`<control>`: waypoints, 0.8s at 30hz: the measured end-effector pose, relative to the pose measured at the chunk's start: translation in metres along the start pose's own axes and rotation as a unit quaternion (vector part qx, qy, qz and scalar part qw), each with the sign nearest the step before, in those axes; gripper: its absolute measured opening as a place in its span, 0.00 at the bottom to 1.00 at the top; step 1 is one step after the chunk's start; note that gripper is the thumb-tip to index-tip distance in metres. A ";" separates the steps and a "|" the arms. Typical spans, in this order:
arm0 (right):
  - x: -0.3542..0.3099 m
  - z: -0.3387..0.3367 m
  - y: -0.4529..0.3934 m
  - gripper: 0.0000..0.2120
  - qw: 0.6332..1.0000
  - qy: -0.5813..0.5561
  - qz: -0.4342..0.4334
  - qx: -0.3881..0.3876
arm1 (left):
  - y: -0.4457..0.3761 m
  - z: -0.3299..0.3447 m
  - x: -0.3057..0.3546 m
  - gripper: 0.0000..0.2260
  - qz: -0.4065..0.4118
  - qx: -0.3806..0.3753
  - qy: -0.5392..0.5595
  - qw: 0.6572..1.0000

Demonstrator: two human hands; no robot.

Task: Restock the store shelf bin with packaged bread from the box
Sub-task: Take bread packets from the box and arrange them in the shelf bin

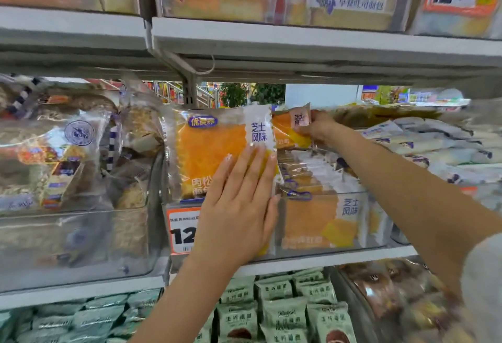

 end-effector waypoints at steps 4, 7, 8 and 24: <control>0.000 -0.002 -0.005 0.26 0.998 0.059 -0.002 0.032 | 0.000 0.000 0.000 0.22 -0.001 0.008 -0.003 1.000; 0.003 -0.001 -0.009 0.26 0.999 0.032 0.018 0.037 | 0.000 -0.001 0.001 0.22 -0.002 0.008 -0.006 1.000; 0.004 0.000 -0.009 0.26 0.999 0.029 0.019 0.039 | 0.000 -0.001 0.001 0.22 -0.001 0.009 -0.007 1.000; -0.026 -0.043 0.044 0.22 0.989 0.112 0.023 0.091 | -0.001 -0.007 0.001 0.22 -0.008 -0.052 0.042 0.998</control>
Point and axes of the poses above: each hand's wrist, its own y-axis away from the middle knuckle, its own z-axis out of the palm, x = y × z, the point moved 2 cm from there along -y, towards the middle knuckle, and after that the axes turned 11 degrees about x, right-handed, at the moved point
